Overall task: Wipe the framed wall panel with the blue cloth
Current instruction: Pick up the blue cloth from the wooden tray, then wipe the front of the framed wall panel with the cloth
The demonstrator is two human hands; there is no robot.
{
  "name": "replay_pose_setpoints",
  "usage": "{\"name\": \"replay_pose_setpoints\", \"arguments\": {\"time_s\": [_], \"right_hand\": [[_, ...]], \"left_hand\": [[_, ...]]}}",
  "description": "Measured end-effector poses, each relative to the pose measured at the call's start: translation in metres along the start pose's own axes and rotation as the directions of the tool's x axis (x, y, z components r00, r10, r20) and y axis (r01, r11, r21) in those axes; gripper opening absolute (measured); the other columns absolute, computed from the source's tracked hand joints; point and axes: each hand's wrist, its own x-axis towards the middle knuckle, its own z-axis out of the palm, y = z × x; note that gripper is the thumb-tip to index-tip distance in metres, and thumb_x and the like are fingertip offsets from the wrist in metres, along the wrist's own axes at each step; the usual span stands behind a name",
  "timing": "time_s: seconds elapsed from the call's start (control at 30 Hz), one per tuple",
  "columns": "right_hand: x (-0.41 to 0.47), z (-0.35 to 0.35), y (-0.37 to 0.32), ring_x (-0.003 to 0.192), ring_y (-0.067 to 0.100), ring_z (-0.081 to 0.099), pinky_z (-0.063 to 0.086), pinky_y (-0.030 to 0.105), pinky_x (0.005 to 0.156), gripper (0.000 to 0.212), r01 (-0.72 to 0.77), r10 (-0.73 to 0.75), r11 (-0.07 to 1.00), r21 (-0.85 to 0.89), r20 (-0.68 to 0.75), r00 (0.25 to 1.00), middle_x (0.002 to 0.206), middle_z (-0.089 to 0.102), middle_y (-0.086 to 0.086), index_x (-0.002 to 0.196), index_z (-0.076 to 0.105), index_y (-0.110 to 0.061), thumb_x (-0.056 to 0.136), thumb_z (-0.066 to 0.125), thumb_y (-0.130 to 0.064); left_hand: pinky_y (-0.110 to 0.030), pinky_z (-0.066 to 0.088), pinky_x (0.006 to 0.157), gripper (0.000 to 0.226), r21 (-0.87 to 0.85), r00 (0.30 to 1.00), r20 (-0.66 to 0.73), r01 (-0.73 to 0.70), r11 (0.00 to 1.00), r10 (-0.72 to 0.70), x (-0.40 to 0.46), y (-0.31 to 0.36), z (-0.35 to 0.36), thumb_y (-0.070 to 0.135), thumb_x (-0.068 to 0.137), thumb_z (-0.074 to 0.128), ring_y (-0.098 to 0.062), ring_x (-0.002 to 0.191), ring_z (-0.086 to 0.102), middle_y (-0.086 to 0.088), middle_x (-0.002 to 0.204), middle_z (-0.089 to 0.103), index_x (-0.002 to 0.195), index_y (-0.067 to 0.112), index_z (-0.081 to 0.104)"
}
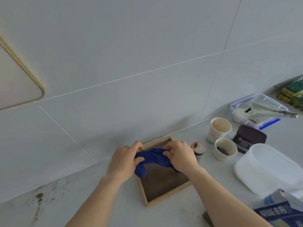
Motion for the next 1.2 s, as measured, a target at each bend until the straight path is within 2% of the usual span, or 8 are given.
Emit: {"name": "replay_pose_setpoints", "arguments": {"time_s": [0.1,0.3,0.6,0.8,0.93,1.03,1.13,1.2], "right_hand": [[0.002,-0.024,-0.035,0.094,0.026,0.069,0.047,0.032,0.071,0.015,0.044,-0.039,0.995,0.084,-0.068,0.997,0.099,0.079,-0.001,0.104,0.079,-0.026,0.099,0.065,-0.029],[-0.007,-0.068,-0.117,0.088,0.016,0.071,0.059,0.037,0.080,0.011,0.140,-0.088,0.942,0.304,-0.179,0.980,0.086,0.077,-0.010,0.094,0.079,-0.027,0.097,0.068,-0.025],[-0.043,-0.106,-0.253,0.073,0.001,0.069,0.051,0.022,0.068,0.019,0.283,-0.178,0.841,0.461,-0.259,0.949,0.075,0.077,-0.014,0.079,0.077,-0.030,0.095,0.069,-0.023],[-0.071,-0.117,-0.337,0.072,0.009,0.073,0.055,0.026,0.068,0.023,0.303,-0.168,0.573,0.762,-0.253,0.953,0.081,0.082,-0.003,0.081,0.081,-0.022,0.098,0.064,-0.023],[-0.080,-0.113,-0.375,0.103,0.040,0.074,0.058,0.049,0.092,0.025,0.263,-0.195,0.309,0.914,-0.210,0.958,0.106,0.080,0.022,0.100,0.080,-0.007,0.104,0.061,-0.023],[-0.085,-0.110,-0.393,0.105,0.039,0.076,0.062,0.037,0.083,0.040,0.214,-0.289,0.159,0.964,-0.162,0.943,0.111,0.078,0.026,0.112,0.075,0.000,0.107,0.056,-0.036],[-0.088,-0.108,-0.409,0.083,0.030,0.079,0.064,0.030,0.069,0.035,0.240,-0.408,0.147,0.960,-0.162,0.898,0.104,0.075,0.028,0.114,0.069,0.000,0.105,0.061,-0.033],[-0.082,-0.109,-0.413,0.097,0.033,0.079,0.065,0.041,0.084,0.017,0.331,-0.343,0.249,0.910,-0.237,0.909,0.106,0.079,0.021,0.112,0.074,-0.011,0.098,0.070,-0.021]], "left_hand": [[-0.035,0.052,0.077,0.012,-0.026,0.994,-0.105,-0.015,1.000,0.013,-0.008,-0.001,-0.044,0.032,0.099,0.063,-0.022,0.090,0.065,0.006,0.097,0.073,0.111,0.032,0.060],[-0.034,0.050,0.075,0.005,-0.094,0.943,-0.333,-0.031,0.995,-0.002,-0.039,-0.013,-0.128,0.034,0.100,0.061,-0.022,0.091,0.064,0.008,0.095,0.072,0.105,0.036,0.060],[-0.018,0.042,0.067,0.010,-0.141,0.845,-0.535,-0.070,0.988,-0.016,-0.103,-0.059,-0.238,0.036,0.101,0.063,-0.008,0.085,0.063,0.025,0.087,0.065,0.103,0.045,0.058],[-0.010,0.040,0.074,0.036,-0.249,0.744,-0.668,-0.203,0.947,-0.016,-0.130,-0.073,-0.291,0.040,0.096,0.071,-0.005,0.094,0.063,0.028,0.093,0.064,0.131,0.039,0.063],[-0.009,0.040,0.079,0.025,-0.224,0.671,-0.741,-0.301,0.927,0.039,-0.136,-0.073,-0.310,0.036,0.093,0.074,0.010,0.101,0.058,0.030,0.095,0.066,0.118,0.036,0.073],[-0.009,0.043,0.081,0.018,-0.275,0.636,-0.772,-0.341,0.899,0.005,-0.135,-0.069,-0.314,0.036,0.092,0.075,0.007,0.102,0.059,0.027,0.096,0.070,0.110,0.035,0.074],[-0.017,0.050,0.076,0.010,-0.294,0.641,-0.768,-0.371,0.881,0.013,-0.134,-0.060,-0.316,0.035,0.093,0.073,-0.001,0.093,0.064,0.020,0.092,0.071,0.102,0.040,0.073],[-0.026,0.053,0.080,0.011,-0.247,0.659,-0.747,-0.397,0.884,0.088,-0.135,-0.060,-0.322,0.037,0.090,0.073,-0.006,0.093,0.064,0.017,0.093,0.069,0.101,0.039,0.073]]}}
